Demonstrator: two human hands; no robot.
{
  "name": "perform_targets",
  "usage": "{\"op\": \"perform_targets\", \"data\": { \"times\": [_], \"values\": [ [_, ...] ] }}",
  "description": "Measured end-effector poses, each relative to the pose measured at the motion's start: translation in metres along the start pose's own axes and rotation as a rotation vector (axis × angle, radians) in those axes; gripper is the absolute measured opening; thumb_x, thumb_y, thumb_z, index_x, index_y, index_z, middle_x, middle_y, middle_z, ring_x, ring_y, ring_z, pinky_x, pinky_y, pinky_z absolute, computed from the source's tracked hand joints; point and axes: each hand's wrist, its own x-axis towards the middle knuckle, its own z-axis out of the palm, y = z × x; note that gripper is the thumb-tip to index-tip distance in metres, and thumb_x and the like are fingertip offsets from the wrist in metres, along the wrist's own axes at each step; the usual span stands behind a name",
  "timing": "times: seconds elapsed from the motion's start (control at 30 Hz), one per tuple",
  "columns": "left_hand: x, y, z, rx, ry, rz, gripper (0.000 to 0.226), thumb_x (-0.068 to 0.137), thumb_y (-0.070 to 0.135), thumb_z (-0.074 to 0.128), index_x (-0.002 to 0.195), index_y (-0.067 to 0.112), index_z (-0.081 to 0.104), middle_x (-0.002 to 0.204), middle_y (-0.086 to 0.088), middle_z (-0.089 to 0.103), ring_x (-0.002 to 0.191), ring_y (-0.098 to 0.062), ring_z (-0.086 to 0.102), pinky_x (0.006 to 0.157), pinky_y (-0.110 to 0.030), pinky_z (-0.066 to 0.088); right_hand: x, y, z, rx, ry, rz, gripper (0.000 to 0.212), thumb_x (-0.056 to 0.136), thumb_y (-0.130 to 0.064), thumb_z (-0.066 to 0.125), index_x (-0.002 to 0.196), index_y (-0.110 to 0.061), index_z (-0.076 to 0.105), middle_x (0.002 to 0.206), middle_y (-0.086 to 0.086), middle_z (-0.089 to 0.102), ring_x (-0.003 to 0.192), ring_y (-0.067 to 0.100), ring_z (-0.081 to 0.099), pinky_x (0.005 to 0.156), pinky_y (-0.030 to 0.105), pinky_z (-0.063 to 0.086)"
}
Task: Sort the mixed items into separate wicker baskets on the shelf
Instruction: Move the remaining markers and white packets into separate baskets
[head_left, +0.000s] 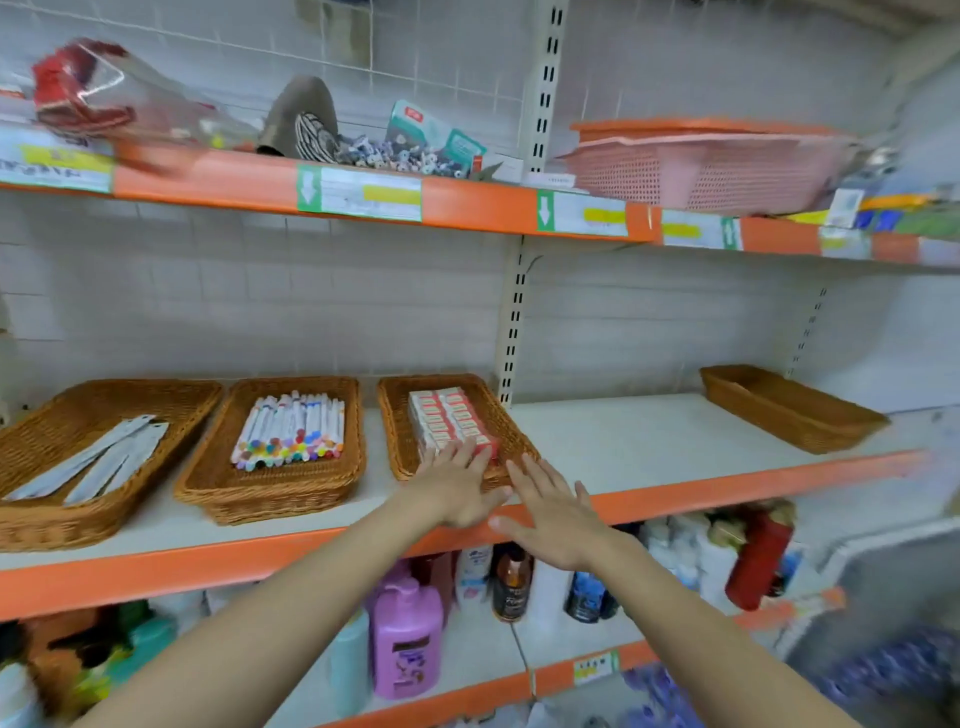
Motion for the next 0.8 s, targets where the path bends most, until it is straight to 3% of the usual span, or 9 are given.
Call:
{"op": "perform_targets", "data": {
  "times": [0.4,0.8],
  "values": [
    [0.135,0.073,0.000,0.074,-0.019,0.099,0.072,0.099,0.058,0.021,0.154,0.019,-0.003,0.160,-0.005,-0.013,0.148,-0.024,-0.011,0.118,-0.043,-0.007,0.048,0.133,-0.029,-0.017,0.010,0.108,0.078,0.097,-0.062,0.027,0.152,-0.025,-0.015,0.159,-0.003,-0.023,0.147,0.016,-0.020,0.118,0.050,-0.004],
    [0.222,0.211,0.021,0.067,-0.058,0.148,0.070,0.099,0.057,0.019,0.154,0.017,-0.001,0.161,-0.005,-0.011,0.148,-0.023,-0.010,0.119,-0.042,-0.008,0.042,0.288,-0.032,0.005,-0.024,0.142,0.073,0.099,-0.059,0.022,0.153,-0.025,-0.013,0.160,-0.001,-0.021,0.147,0.017,-0.018,0.118,0.050,-0.007]
  ]
}}
